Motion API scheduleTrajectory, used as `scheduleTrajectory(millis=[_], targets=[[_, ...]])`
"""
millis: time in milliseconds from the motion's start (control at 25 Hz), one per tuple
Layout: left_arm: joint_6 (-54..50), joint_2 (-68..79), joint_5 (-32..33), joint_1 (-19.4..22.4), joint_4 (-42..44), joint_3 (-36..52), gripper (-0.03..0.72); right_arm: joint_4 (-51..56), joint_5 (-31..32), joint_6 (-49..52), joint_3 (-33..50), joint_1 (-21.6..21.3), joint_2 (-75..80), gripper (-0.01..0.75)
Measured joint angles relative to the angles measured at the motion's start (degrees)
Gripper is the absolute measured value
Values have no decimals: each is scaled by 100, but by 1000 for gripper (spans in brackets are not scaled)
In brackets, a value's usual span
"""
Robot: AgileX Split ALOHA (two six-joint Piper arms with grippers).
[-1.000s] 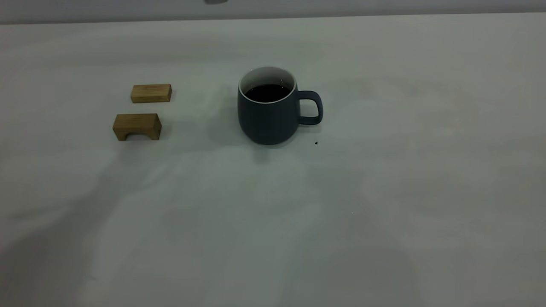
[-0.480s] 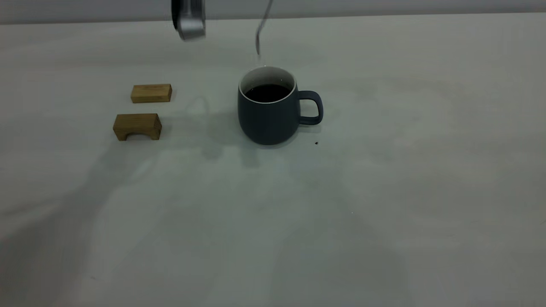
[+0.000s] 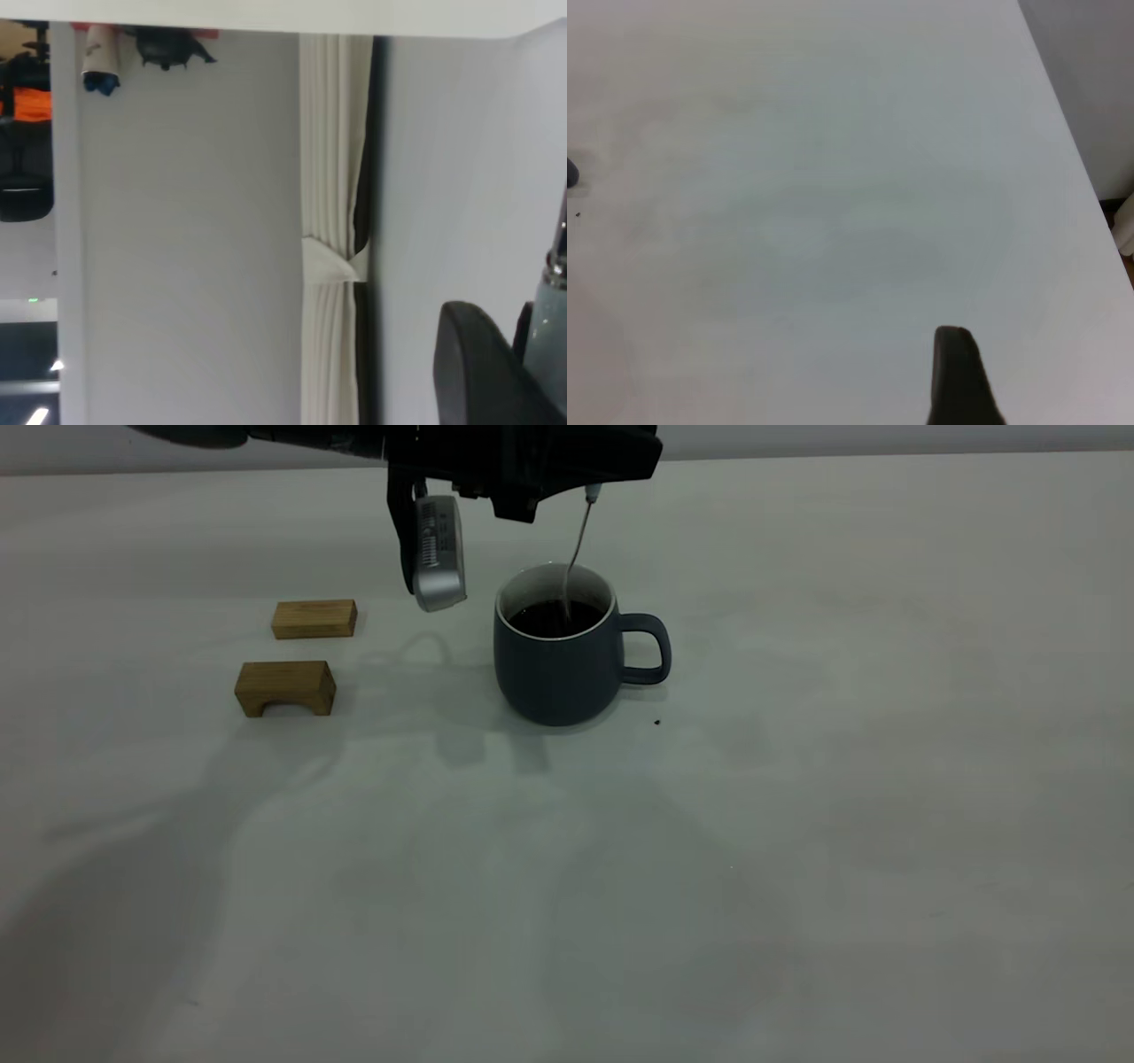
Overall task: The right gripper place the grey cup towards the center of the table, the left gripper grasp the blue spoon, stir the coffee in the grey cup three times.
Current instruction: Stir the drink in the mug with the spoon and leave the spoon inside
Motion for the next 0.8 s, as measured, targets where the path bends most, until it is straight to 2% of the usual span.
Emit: scheduleTrajectory(millis=[520,800], targets=[[12,256,-145,421,-5,-10,132,0,0,0,0,0,0,511],[12,323,-226,436,-41,-31,132,-5,0,0,0,0,0,511]])
